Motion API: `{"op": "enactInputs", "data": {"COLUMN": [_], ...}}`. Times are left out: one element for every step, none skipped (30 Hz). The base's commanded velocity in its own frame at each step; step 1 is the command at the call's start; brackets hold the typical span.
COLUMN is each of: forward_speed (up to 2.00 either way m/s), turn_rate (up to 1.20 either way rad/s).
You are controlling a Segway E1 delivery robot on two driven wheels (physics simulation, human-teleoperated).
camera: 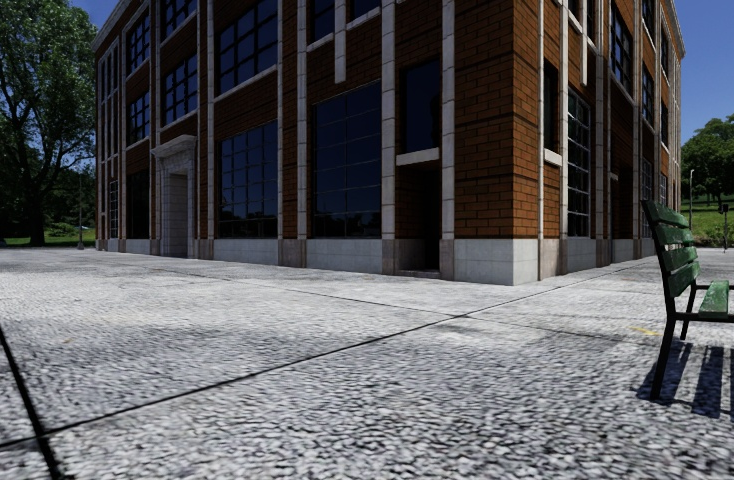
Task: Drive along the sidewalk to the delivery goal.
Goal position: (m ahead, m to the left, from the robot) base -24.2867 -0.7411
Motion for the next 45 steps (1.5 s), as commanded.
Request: {"op": "enactInputs", "data": {"forward_speed": [0.0, 0.0, 0.0, 0.0, 0.0, 0.0, 0.0, 0.0, 0.0, 0.0, 0.0, 0.0, 0.0, 0.0, 0.0, 0.0, 0.0, 0.0, 0.0, 0.0, 0.0, 0.0, 0.0, 0.0, 0.0, 0.0, 0.0, 0.0, 0.0, 0.0, 0.0, 0.0, 0.0, 0.0, 0.0, 0.0, 0.0, 0.0, 0.0, 0.0, 0.0, 0.0, 0.0, 0.0, 0.0], "turn_rate": [0.0, 0.0, 0.0, 0.0, 0.0, 0.0, 0.0, 0.0, 0.0, 0.0, 0.0, 0.0, 0.0, 0.0, 0.0, 0.0, 0.0, 0.0, 0.0, 0.0, 0.0, 0.0, 0.0, 0.0, 0.0, 0.0, 0.0, 0.0, 0.0, 0.0, 0.06, 0.1, 0.14, 0.14, 0.17, 0.19, 0.23, 0.23, 0.26, 0.26, 0.26, 0.26, 0.26, 0.26, 0.26]}}
